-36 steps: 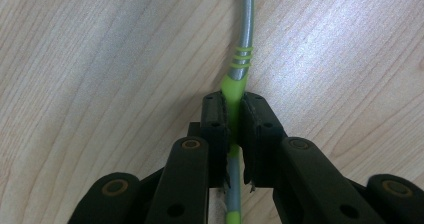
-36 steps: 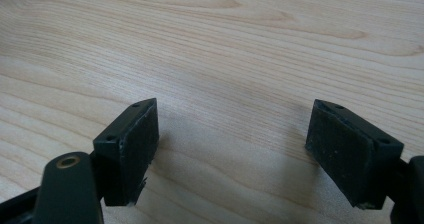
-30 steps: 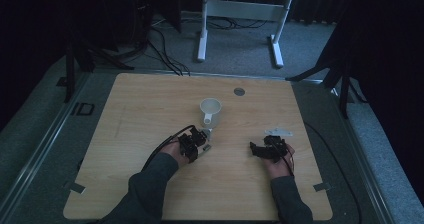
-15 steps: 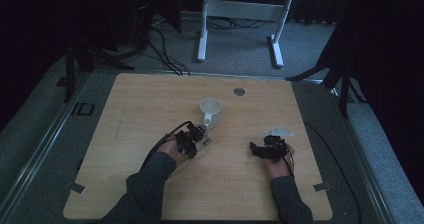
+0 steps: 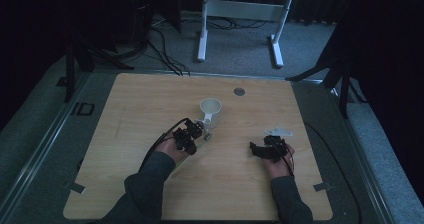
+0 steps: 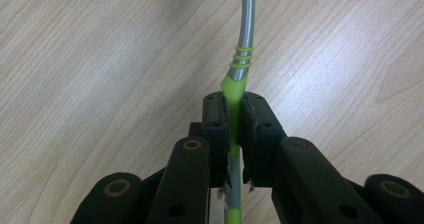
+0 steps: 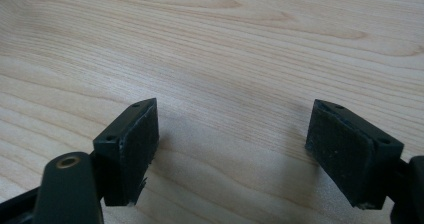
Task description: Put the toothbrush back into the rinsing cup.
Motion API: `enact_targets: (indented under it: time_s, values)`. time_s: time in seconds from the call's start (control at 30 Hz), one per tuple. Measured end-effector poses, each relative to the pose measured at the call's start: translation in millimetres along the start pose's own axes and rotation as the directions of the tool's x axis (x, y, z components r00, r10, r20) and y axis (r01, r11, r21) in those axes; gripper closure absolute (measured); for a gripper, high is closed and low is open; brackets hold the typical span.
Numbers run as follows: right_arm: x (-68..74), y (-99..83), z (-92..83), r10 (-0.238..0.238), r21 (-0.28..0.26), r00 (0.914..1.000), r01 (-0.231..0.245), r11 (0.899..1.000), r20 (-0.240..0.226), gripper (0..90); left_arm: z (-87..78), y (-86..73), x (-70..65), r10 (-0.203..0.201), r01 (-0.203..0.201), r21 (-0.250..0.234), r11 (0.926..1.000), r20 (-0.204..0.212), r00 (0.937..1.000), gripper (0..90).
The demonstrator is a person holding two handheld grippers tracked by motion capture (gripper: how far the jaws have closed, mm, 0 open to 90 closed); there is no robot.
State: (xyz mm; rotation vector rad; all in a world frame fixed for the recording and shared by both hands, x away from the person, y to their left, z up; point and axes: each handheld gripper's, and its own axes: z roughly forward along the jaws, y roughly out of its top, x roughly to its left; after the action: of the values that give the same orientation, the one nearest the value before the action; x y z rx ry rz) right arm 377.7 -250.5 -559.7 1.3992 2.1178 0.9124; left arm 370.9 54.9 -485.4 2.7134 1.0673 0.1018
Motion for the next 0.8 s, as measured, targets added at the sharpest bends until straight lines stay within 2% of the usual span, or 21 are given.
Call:
enact_targets:
  time_s: [0.43, 0.8]
  values:
    - [0.1, 0.0, 0.0, 0.001, 0.000, 1.0000, -0.001, 1.000, 0.000, 20.7, -12.3, -3.3, 2.8, -0.021, 0.023, -0.063, 0.9978, 0.026, 0.9994, 81.8]
    - [0.3, 0.1, 0.0, 0.004, 0.000, 1.0000, -0.004, 1.000, 0.000, 20.7, -22.1, -5.3, 1.6, -0.034, 0.039, -0.129, 0.9909, 0.039, 0.9987, 81.8]
